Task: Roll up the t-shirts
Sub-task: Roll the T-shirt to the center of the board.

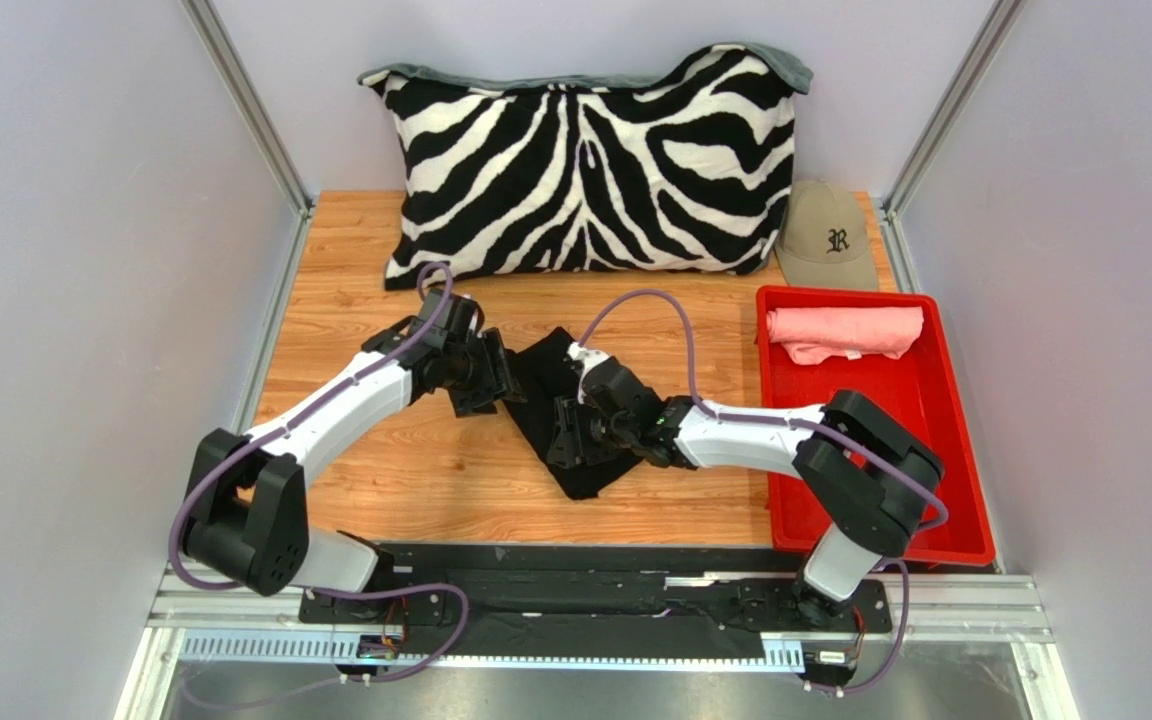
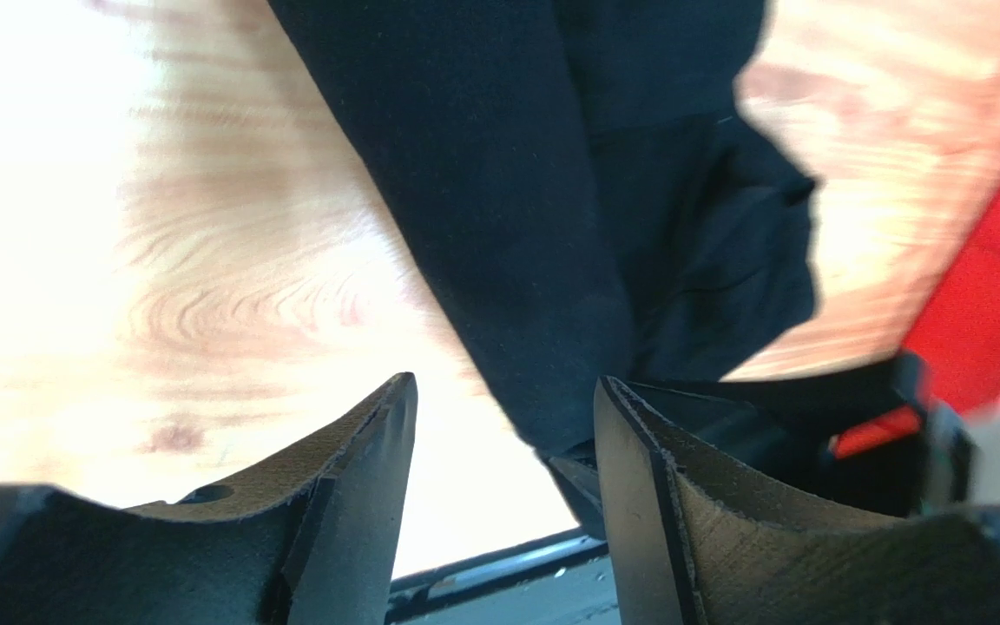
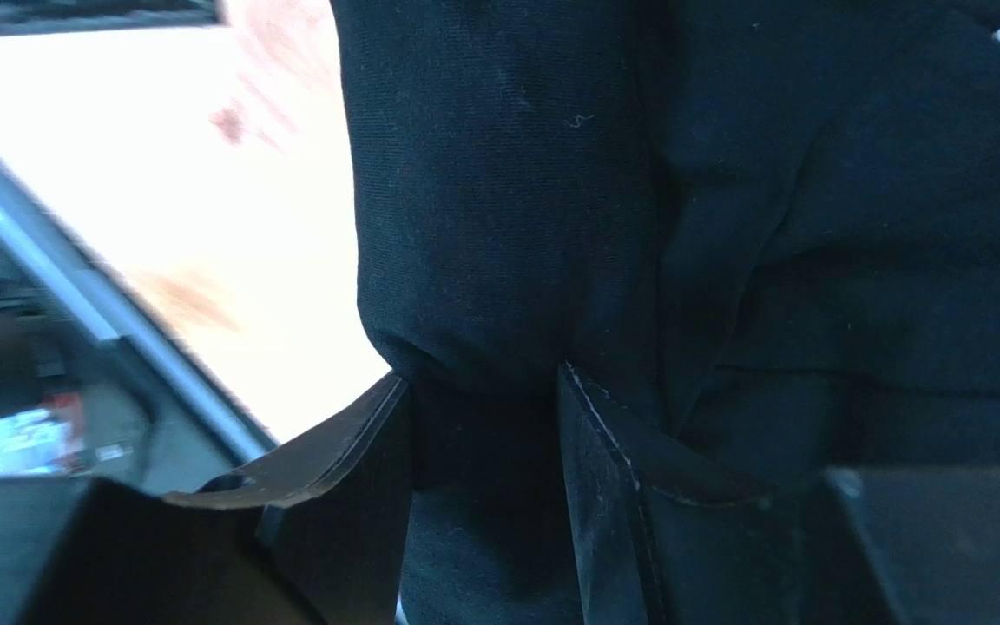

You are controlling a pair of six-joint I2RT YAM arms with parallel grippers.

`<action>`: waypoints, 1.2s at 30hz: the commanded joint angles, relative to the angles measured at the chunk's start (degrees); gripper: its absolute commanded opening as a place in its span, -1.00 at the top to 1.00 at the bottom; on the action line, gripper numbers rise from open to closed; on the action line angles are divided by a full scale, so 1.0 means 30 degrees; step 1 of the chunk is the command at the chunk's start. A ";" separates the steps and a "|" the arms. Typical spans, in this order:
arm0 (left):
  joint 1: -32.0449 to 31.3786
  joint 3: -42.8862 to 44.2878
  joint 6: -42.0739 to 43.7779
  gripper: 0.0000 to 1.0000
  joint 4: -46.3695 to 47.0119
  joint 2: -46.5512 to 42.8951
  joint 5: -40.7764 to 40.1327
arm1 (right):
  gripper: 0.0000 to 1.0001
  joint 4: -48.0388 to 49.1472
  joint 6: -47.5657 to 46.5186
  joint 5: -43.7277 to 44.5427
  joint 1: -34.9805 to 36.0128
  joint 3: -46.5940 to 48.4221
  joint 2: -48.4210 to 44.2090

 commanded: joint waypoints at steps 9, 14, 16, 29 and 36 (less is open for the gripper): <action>0.0365 -0.3678 -0.1141 -0.32 0.7647 -0.0815 0.1288 | 0.09 0.6502 0.4765 -0.7665 -0.3320 -0.3605 0.1490; 0.0393 -0.4296 -0.1934 -0.35 1.0487 0.0473 0.1405 | 0.10 0.7059 0.5175 -0.8018 -0.3701 -0.3958 0.1754; 0.0364 -0.4443 -0.2227 -0.35 1.0814 0.0999 0.1406 | 0.10 0.7148 0.5234 -0.8077 -0.3790 -0.4104 0.1813; -0.0718 -0.1576 -0.2755 0.89 0.4122 0.2146 -0.0204 | -0.01 0.3532 0.2369 -0.5273 -0.2742 -0.3376 -0.0493; -0.0720 -0.0752 -0.1936 1.00 -0.0519 0.1033 -0.0938 | -0.23 -0.2427 -0.1062 0.5410 0.2064 -0.0859 -0.3224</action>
